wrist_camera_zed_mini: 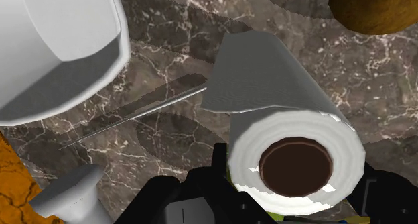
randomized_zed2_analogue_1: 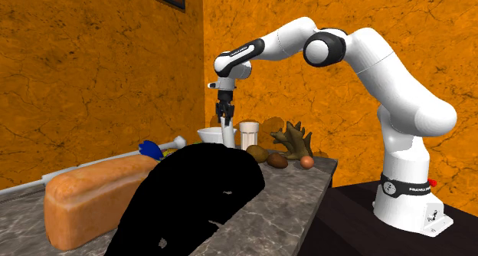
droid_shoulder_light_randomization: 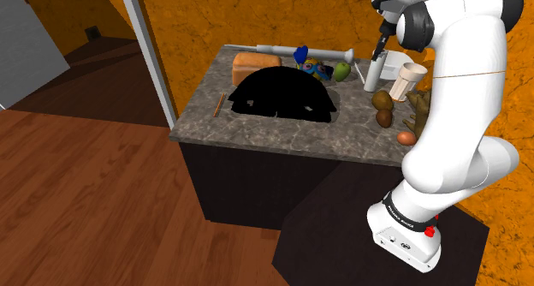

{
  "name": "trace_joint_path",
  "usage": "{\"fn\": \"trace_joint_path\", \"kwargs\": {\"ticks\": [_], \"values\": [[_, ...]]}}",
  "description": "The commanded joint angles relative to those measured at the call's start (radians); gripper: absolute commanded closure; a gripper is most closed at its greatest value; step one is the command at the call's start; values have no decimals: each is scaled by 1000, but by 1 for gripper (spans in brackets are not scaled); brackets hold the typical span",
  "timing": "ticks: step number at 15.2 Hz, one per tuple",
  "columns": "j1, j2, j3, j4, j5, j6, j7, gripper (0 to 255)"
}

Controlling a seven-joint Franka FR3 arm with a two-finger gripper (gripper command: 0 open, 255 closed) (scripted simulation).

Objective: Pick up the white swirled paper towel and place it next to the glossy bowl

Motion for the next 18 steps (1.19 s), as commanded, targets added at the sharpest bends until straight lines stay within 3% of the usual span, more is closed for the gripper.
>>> {"fn": "trace_joint_path", "kwargs": {"ticks": [1, 2, 7, 11, 18], "values": [[0, 0, 0, 0, 0, 0, 0, 255], [0, 0, 0, 0, 0, 0, 0, 0], [0, 0, 0, 0, 0, 0, 0, 0], [-9, -30, -12, 84, -20, -107, 16, 0], [-9, -30, -12, 84, -20, -107, 16, 0]]}}
